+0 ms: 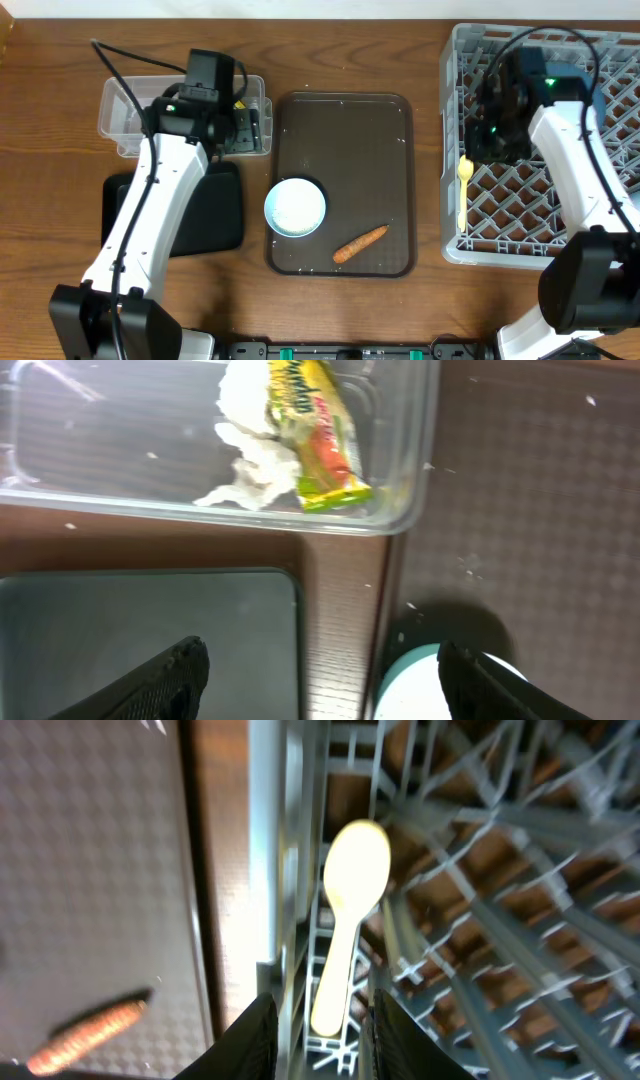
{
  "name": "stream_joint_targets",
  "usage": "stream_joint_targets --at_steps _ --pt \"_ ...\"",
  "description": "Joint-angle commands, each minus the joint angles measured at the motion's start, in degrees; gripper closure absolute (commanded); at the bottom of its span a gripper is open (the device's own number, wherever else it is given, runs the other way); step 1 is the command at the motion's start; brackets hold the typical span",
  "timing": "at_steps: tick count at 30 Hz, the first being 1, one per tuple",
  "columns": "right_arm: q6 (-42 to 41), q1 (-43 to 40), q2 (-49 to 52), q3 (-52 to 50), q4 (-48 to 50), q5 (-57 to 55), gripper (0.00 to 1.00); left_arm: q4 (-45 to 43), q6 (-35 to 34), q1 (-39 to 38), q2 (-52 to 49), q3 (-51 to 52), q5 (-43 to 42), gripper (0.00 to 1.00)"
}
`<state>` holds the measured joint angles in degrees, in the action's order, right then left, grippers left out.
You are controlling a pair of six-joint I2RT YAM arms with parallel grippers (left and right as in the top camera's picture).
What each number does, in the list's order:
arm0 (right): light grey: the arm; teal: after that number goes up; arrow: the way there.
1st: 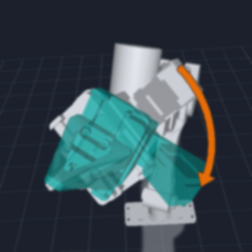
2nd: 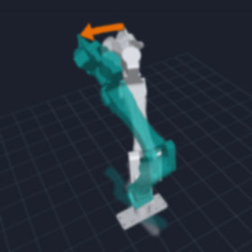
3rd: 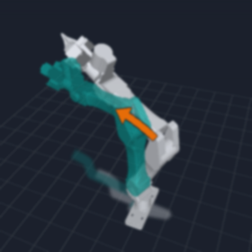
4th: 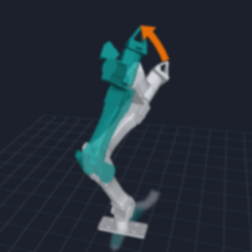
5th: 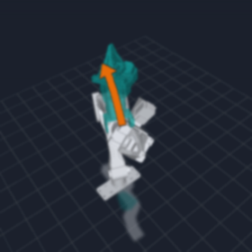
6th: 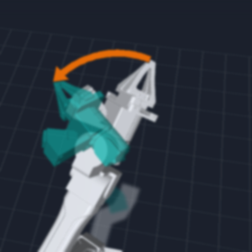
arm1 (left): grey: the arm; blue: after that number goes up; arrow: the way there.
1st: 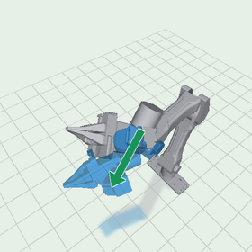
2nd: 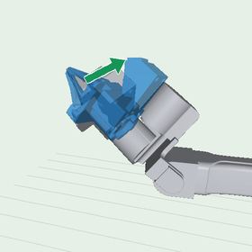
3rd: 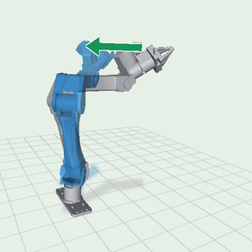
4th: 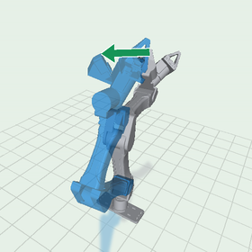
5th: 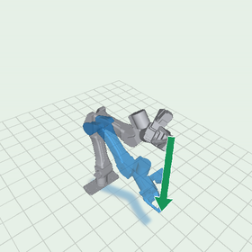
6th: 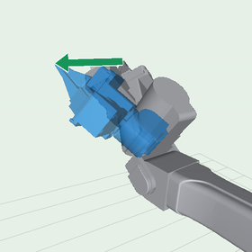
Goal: Sort waste into correct bins and load items into the dishwasher rack
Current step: 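Reach the left gripper to the white rice bowl and grasp its rim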
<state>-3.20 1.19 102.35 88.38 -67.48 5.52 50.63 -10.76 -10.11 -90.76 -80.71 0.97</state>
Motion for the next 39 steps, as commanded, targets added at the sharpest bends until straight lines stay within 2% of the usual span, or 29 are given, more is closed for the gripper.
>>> stream_joint_targets --at_steps 1,4,9,22,38,39 --pt "0.66 -1.86 -0.46 4.04 -0.04 -0.11 0.62 0.09 -1.86 -3.3 0.15 0.92 -1.84 0.24" --pt "0.66 -3.08 -0.46 5.27 0.04 0.46 0.44 -0.13 -4.26 -6.78 0.0 2.34 -1.84 0.24" --pt "0.63 -3.8 -0.46 5.27 0.92 1.57 0.35 -0.13 -4.39 -13.35 -2.19 4.11 -1.84 0.24" --pt "0.5 -3.74 -0.46 5.27 2.12 3.74 0.33 0.98 -4.35 -24.02 -13.0 4.11 -1.84 0.24" --pt "0.5 -3.74 -0.46 5.27 2.1 3.74 0.33 0.24 -4.35 -25.4 -20.76 4.37 -1.86 0.26" --pt "0.5 -3.74 -0.46 5.27 2.1 3.76 0.33 0.26 -4.35 -25.4 -21.38 4.37 -1.86 0.3"
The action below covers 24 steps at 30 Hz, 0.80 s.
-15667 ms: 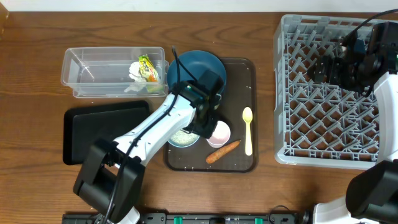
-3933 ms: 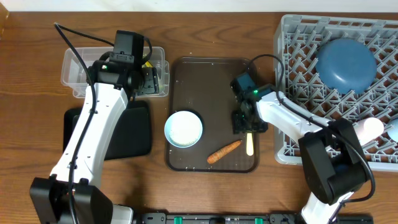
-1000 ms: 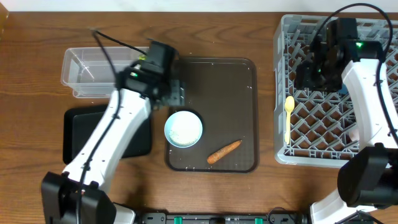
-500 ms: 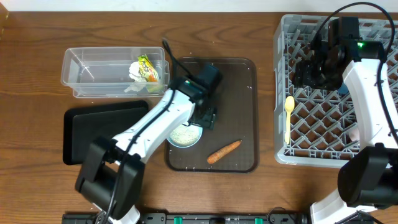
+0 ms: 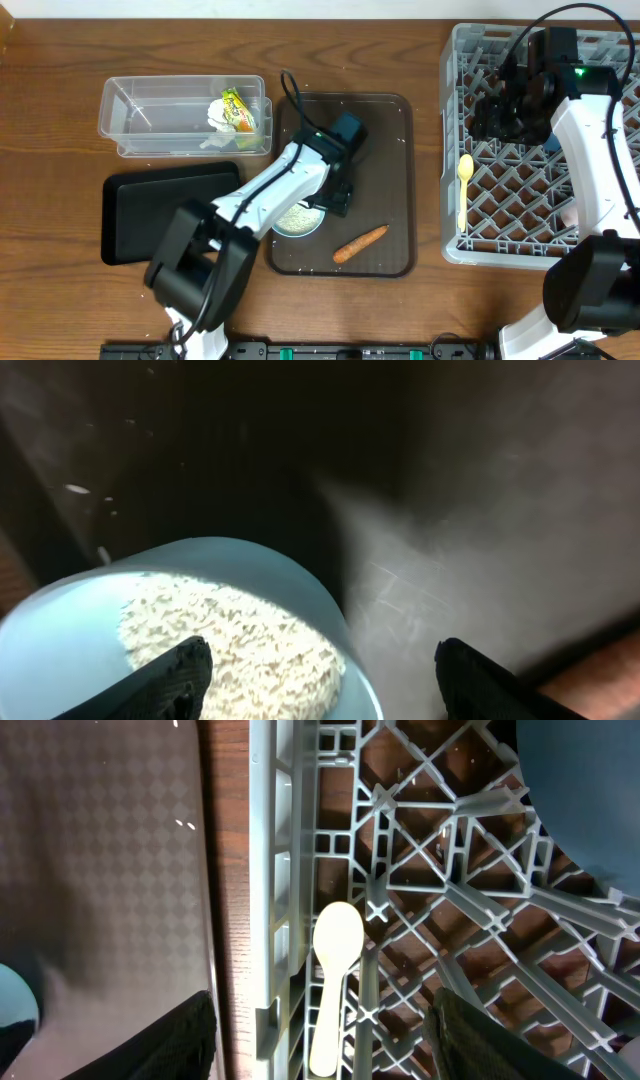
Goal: Sort waste into correct bins and load items into the dishwasher rack
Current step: 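Reach the left gripper to the white rice bowl and grasp its rim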
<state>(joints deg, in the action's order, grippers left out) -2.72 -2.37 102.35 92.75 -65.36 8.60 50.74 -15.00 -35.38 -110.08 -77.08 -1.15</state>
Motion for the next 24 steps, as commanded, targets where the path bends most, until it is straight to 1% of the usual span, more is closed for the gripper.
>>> stream_joint_targets --at_steps 1,3,4,6,9,11,13,14,17,18,20,24 --pt "0.02 -0.17 -0.46 0.9 0.0 0.66 0.33 0.13 -0.11 -0.13 -2.82 0.74 0.26 0.34" --pt "0.02 -0.17 -0.46 0.9 0.0 0.68 0.33 0.13 -0.11 -0.13 -3.96 0.74 0.28 0.41" --pt "0.02 -0.17 -0.46 0.9 0.0 0.66 0.33 0.13 -0.11 -0.13 -4.61 0.74 0.26 0.48" --pt "0.02 -0.17 -0.46 0.9 0.0 0.66 0.33 0.13 -0.11 -0.2 -5.4 0.74 0.28 0.56" --pt "0.02 -0.17 -0.46 0.9 0.0 0.66 0.33 0.15 -0.11 -0.59 -5.57 0.74 0.28 0.62" --pt "0.02 -0.17 -0.46 0.9 0.0 0.66 0.33 0.13 -0.11 -0.79 -5.53 0.74 0.31 0.64" --pt "0.02 -0.17 -0.46 0.9 0.02 0.66 0.33 0.2 -0.09 -0.83 -5.53 0.74 0.35 0.71" --pt "0.02 -0.17 -0.46 0.9 0.02 0.66 0.33 0.22 -0.09 -0.83 -5.53 0.74 0.35 0.77" --pt "0.02 -0.17 -0.46 0.9 0.0 0.66 0.33 0.24 -0.07 -0.81 -5.25 0.72 1.05 0.91" --pt "0.02 -0.17 -0.46 0.9 0.0 0.66 0.33 0.28 -0.09 -0.81 -5.09 0.7 1.75 0.93" --pt "0.04 -0.17 -0.46 0.9 0.02 0.66 0.33 0.74 -0.11 -0.81 -4.55 0.57 3.26 0.94" --pt "0.04 -0.17 -0.46 0.9 0.0 0.61 0.33 2.67 -0.09 -0.81 -2.34 -0.28 6.84 0.93"
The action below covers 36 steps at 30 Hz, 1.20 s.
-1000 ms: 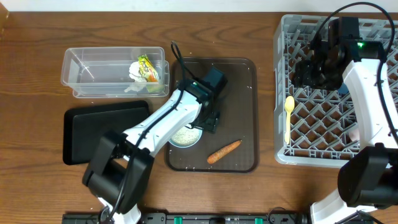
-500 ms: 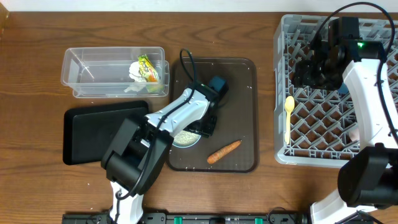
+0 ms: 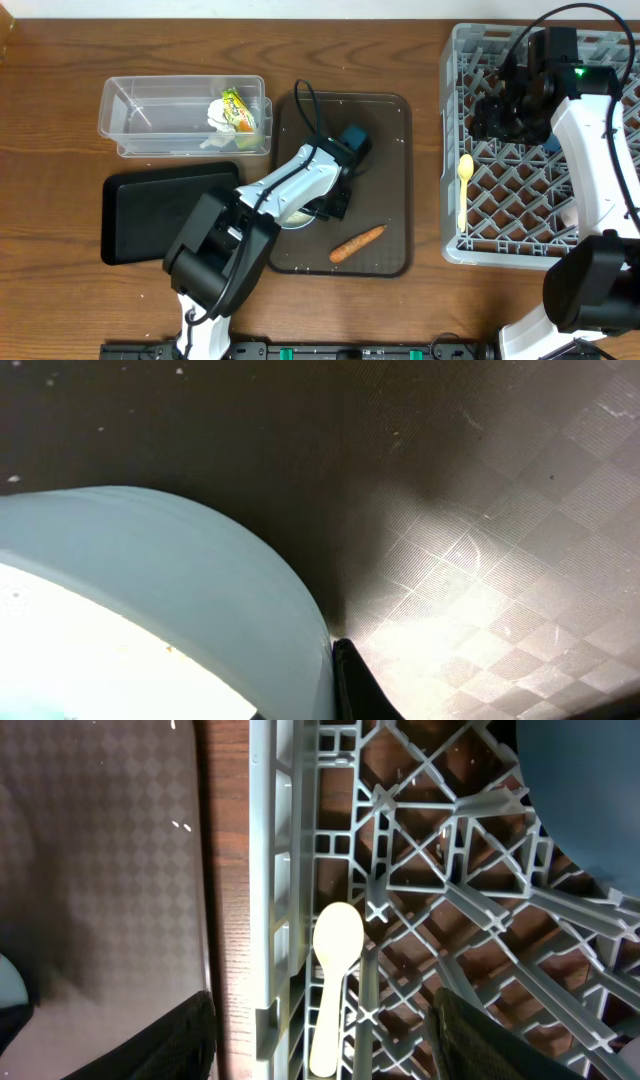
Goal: Sort waste into correct bins and load items into the dishwasher rack
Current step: 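Reach the left gripper to the white rice bowl and grasp its rim, then carry the white bowl with the left gripper over the black tray, then tip the white bowl with the left gripper to pour rice onto black tray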
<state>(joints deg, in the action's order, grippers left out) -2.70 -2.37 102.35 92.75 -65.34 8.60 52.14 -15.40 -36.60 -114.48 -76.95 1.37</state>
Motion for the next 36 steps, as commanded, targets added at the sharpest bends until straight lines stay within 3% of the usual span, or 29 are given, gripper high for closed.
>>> stream_joint_targets --at_steps 1,7,14,21,26,36 --pt "0.02 -0.17 -0.46 0.9 -0.02 0.63 0.33 1.97 0.31 0.42 2.64 -0.9 5.09 0.94" --pt "0.02 -0.2 -0.46 0.9 -0.22 0.61 0.33 3.61 0.26 1.75 9.49 -2.12 6.4 0.94" --pt "0.04 -0.2 -0.46 0.9 -0.24 0.61 0.33 4.2 -1.46 10.34 18.93 -2.1 1.99 0.94" --pt "0.04 -0.2 -0.46 0.9 -0.22 0.2 0.33 4.09 -0.59 25.68 22.82 -1.4 -14.69 0.94" --pt "0.24 -0.2 -0.46 0.87 -0.48 -0.24 0.34 1.64 5.53 37.53 22.82 3.26 -31.82 0.94" --pt "0.24 -0.24 -0.46 0.87 -0.61 -0.24 0.34 -13.94 14.23 60.3 22.75 20.15 -66.93 0.94"
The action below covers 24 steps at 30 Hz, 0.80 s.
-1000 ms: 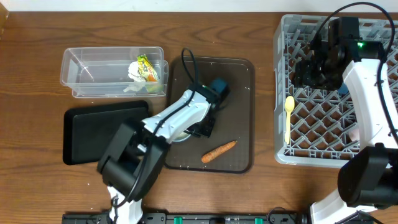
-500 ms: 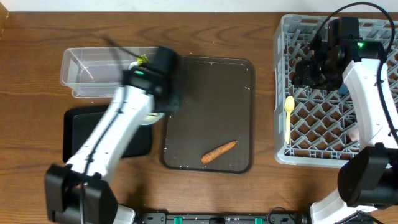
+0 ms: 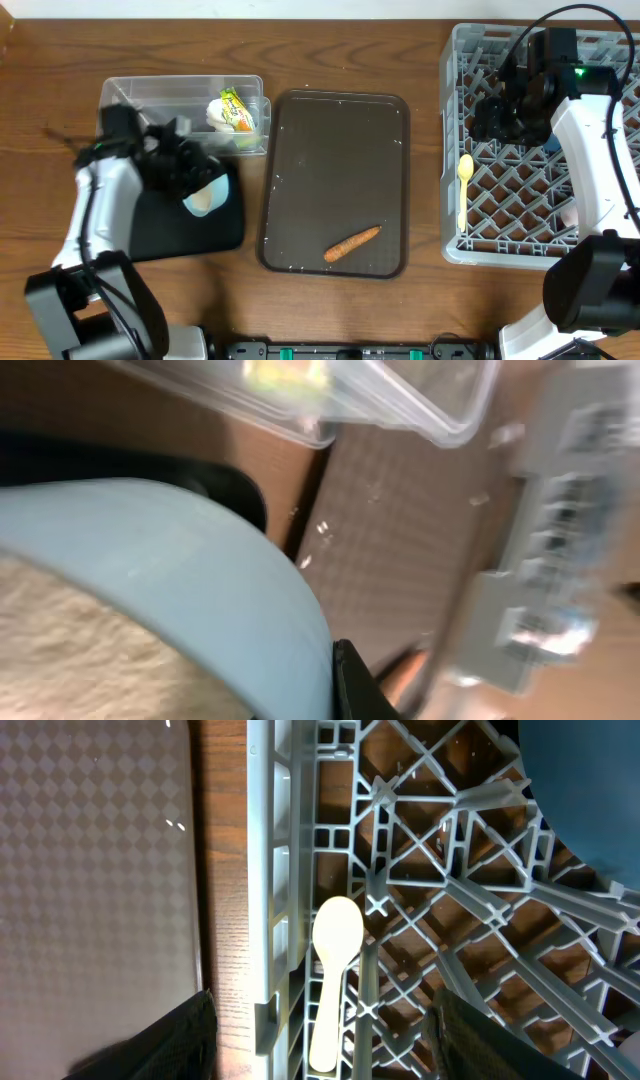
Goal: Sort waste into correct bins and load items into the dishwasher rack
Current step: 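Tip the white bowl with the left gripper to pour rice onto black tray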
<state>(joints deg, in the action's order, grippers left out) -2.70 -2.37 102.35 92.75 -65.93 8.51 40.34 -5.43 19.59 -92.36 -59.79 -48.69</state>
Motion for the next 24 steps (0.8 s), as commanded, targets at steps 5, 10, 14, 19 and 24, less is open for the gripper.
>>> stream_joint_targets --at_steps 5,10,14,19,24 --pt "0.22 -0.24 -0.46 0.87 -0.04 -0.13 0.34 -12.2 8.41 12.76 0.52 10.21 -37.07 0.94" --pt "0.2 -0.24 -0.46 0.87 -0.31 -0.13 0.34 -14.29 8.7 18.47 0.39 14.38 -41.44 0.94" --pt "0.22 -0.24 -0.46 0.87 -0.61 -0.15 0.34 -14.27 7.58 19.96 0.39 15.32 -41.42 0.94" --pt "0.22 -0.24 -0.46 0.87 -0.63 -0.15 0.34 -14.34 3.08 20.26 0.39 15.32 -41.4 0.94" --pt "0.2 -0.22 -0.46 0.87 -0.72 -0.13 0.35 -14.34 -10.43 20.37 0.39 15.32 -41.4 0.94"
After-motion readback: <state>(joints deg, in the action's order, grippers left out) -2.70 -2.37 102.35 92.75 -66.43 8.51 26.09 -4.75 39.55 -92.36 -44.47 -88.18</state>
